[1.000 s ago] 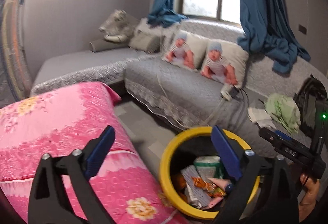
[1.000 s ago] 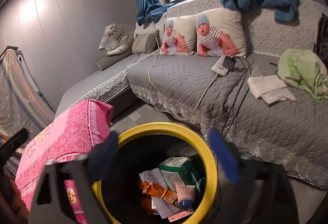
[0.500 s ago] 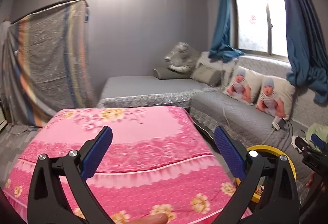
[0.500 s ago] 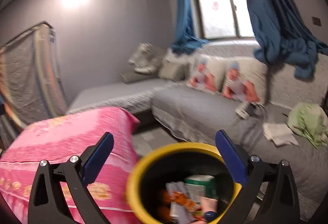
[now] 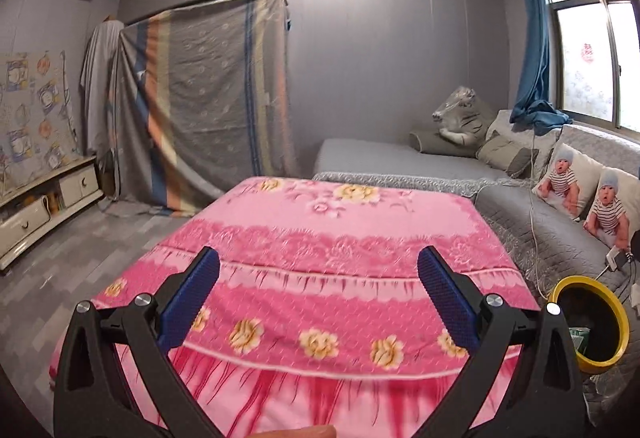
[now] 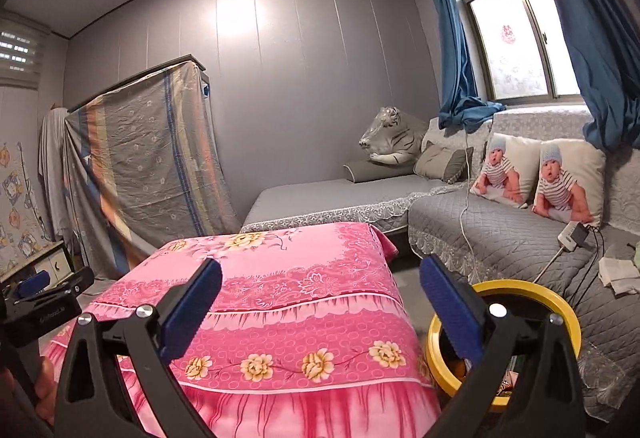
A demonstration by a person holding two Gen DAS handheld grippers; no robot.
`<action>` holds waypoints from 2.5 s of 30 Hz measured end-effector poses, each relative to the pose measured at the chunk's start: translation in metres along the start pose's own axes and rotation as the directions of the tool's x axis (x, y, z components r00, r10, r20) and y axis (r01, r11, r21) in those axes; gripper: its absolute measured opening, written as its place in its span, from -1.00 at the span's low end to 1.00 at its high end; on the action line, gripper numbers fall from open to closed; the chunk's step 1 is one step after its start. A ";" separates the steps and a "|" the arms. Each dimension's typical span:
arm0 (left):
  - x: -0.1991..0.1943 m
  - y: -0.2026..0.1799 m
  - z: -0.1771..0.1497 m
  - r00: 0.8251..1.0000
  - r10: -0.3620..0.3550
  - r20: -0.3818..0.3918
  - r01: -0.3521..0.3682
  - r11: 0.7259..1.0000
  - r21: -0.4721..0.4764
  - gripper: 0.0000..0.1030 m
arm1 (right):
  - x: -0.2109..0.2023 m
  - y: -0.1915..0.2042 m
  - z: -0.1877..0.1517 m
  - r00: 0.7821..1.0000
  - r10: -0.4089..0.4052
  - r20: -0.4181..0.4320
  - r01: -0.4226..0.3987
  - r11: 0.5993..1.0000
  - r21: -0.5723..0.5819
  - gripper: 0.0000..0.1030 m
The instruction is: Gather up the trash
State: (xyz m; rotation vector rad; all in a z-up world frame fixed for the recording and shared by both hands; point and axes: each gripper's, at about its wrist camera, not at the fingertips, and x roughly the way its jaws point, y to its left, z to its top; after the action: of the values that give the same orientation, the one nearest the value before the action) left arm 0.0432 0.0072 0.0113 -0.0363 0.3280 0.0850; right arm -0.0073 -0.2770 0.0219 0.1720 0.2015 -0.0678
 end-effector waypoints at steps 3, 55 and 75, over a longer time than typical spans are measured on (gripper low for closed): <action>-0.009 0.010 -0.006 1.000 0.016 0.019 -0.016 1.000 -0.015 0.84 | -0.002 0.013 -0.005 1.000 0.008 -0.012 -0.008 1.000 -0.018 0.86; -0.034 0.012 -0.001 0.997 -0.034 0.069 0.037 0.999 -0.034 0.84 | -0.004 0.034 -0.019 0.999 0.012 -0.030 -0.014 0.998 -0.068 0.86; -0.030 0.011 -0.003 0.997 -0.048 0.059 0.049 0.999 -0.023 0.84 | 0.002 0.029 -0.023 0.998 0.007 -0.064 -0.010 0.998 -0.056 0.86</action>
State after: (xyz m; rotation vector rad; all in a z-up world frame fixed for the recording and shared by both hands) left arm 0.0131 0.0153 0.0181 -0.0658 0.2679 0.0417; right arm -0.0073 -0.2441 0.0046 0.1186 0.2662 -0.0480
